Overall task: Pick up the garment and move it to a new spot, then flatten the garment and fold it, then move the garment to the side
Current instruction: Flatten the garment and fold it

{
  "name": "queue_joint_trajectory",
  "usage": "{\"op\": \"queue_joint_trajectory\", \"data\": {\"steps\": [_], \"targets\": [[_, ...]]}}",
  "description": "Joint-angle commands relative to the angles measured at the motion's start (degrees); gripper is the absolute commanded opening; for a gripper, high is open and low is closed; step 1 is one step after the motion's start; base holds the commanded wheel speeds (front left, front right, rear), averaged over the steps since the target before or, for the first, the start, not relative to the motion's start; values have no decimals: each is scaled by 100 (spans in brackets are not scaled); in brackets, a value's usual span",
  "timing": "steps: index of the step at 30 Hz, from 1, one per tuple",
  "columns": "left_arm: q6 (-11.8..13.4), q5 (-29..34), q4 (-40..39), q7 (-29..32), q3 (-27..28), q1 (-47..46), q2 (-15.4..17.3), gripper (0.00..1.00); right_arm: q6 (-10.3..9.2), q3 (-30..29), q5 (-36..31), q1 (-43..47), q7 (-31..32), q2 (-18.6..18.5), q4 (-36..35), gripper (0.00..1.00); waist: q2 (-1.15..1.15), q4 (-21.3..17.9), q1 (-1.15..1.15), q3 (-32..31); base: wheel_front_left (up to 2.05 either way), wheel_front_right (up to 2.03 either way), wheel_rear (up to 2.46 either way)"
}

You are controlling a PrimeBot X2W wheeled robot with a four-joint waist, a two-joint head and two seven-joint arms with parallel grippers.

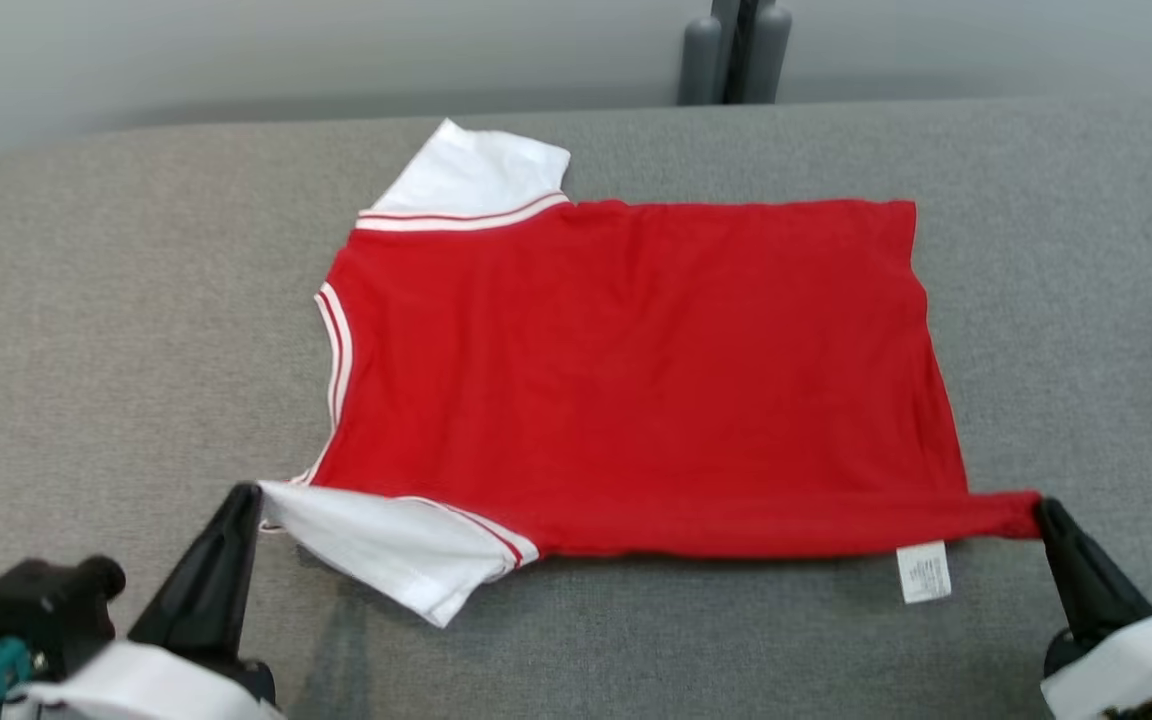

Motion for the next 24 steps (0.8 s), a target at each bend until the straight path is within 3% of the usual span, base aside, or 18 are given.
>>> {"op": "queue_joint_trajectory", "data": {"steps": [1,11,22,23,24], "targets": [[-93,-57,152,21,24,-329,56,0,0,-18,-73,-248,165,-41,-99,0,0,-108,0,298,0,0,0],[-476,-307,1163,44,-39,-1651,60,0,0,86,-145,-1226,553,-93,56,0,0,-213,0,1073,0,0,0],[-773,-473,2236,-491,-15,-2502,-132,0,0,278,-33,-1799,235,-82,729,0,0,-287,0,1497,0,0,0],[-802,-476,2327,-570,-2,-2554,-163,0,0,298,-6,-1819,187,-74,769,9,0,-293,0,1510,0,0,0],[-841,-533,2530,-711,4,-2616,-240,0,0,334,63,-1852,65,-45,822,89,0,-310,0,1525,0,0,0]]}}
